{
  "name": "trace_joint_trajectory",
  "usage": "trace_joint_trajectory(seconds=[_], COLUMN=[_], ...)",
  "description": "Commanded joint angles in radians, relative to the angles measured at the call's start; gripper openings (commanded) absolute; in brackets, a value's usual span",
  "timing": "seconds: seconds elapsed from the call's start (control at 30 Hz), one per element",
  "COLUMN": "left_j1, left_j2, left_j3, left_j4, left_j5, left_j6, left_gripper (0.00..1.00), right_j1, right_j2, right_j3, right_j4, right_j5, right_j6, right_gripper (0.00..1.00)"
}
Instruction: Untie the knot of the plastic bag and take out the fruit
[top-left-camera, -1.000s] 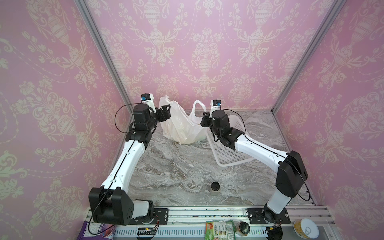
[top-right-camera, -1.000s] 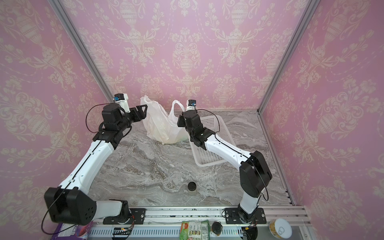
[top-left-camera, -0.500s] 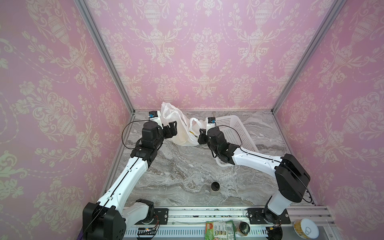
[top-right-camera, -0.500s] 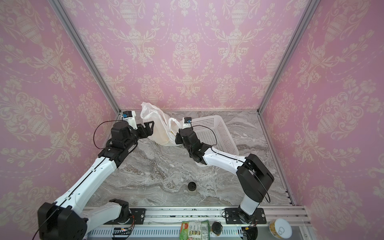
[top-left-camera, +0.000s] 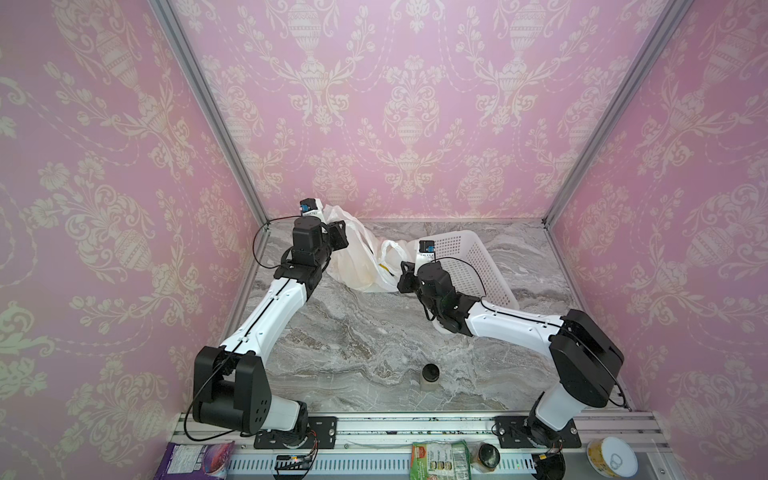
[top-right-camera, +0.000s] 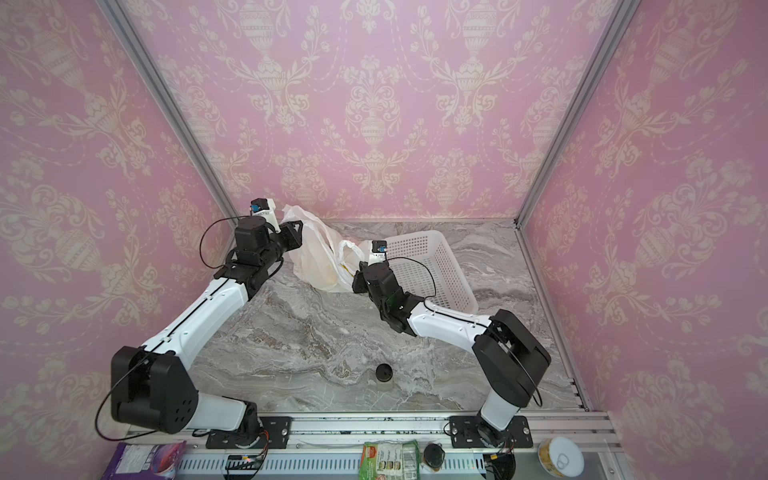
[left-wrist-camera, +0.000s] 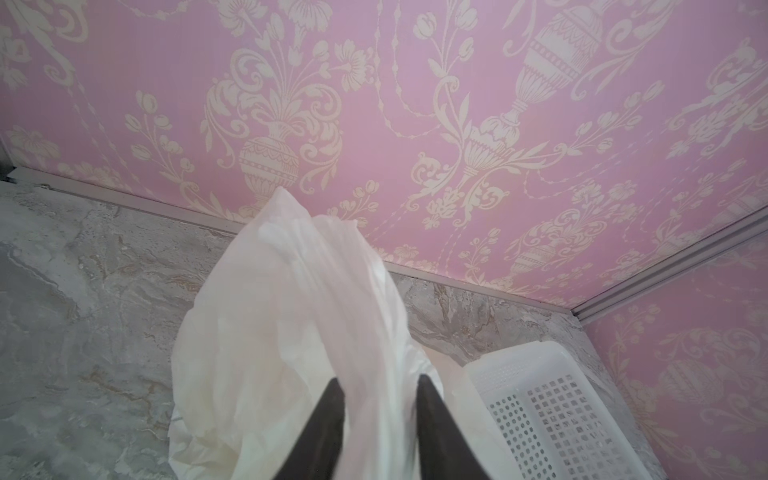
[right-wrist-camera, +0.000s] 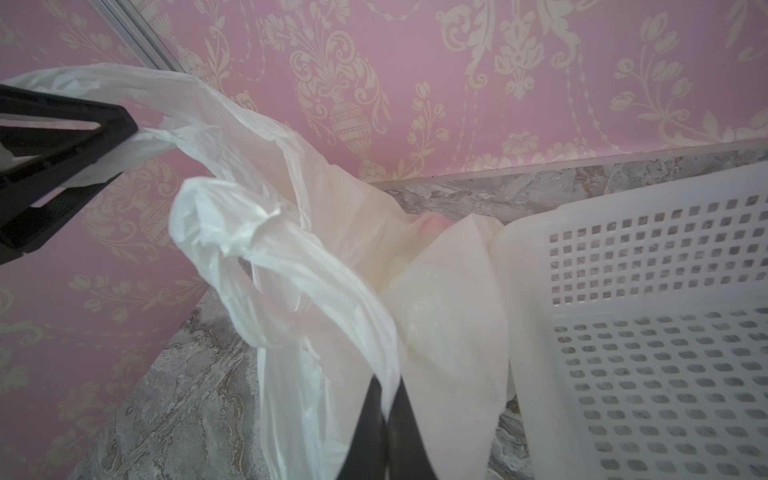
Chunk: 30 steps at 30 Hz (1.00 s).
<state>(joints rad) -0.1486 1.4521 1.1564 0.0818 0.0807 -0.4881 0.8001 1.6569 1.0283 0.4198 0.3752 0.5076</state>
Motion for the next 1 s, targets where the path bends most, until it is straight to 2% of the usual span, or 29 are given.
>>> trace_joint_trajectory(seconds=[0.0, 0.1, 0.13, 0.27, 0.47, 0.53, 0.63, 0.73, 0.97], left_j1=[0.030, 0.031, 0.027, -0.040, -0.147, -0.155, -0.159, -0.159, -0.159], left_j2=[0.019, -0.024, -0.048, -0.181, -0.404, -0.474, -0.564, -0.637, -0.676], left_j3=[0.066, 0.046, 0.033, -0.074, -0.320, -0.383, -0.457, -0.481, -0.526], left_j4=[-0.052, -0.103, -0.136, -0.308, -0.442, -0.481, -0.548, -0.598, -0.593], left_j5=[0.017, 0.044, 0.068, 0.026, -0.083, -0.118, -0.194, -0.256, -0.234], left_j6=[0.002, 0.019, 0.029, 0.097, 0.093, 0.077, 0.076, 0.082, 0.075], left_gripper=[0.01, 0.00, 0.00, 0.00, 0.00, 0.00, 0.00, 0.00, 0.00], right_j1=[0.005, 0.002, 0.001, -0.007, -0.023, -0.021, -0.015, -0.002, 0.007], right_j2=[-0.046, -0.043, -0.039, -0.038, -0.101, -0.118, -0.137, -0.112, 0.164], right_j3=[-0.040, -0.019, -0.004, 0.048, 0.118, 0.166, 0.205, 0.290, 0.671], right_j4=[0.039, 0.007, -0.008, -0.045, -0.148, -0.215, -0.271, -0.372, -0.783], right_j5=[0.026, 0.044, 0.045, 0.027, -0.006, -0.016, -0.088, -0.227, -0.245], right_j6=[0.027, 0.012, 0.002, -0.086, -0.269, -0.333, -0.413, -0.495, -0.588], right_gripper=[0.00, 0.00, 0.05, 0.32, 0.71, 0.89, 0.99, 1.00, 1.00])
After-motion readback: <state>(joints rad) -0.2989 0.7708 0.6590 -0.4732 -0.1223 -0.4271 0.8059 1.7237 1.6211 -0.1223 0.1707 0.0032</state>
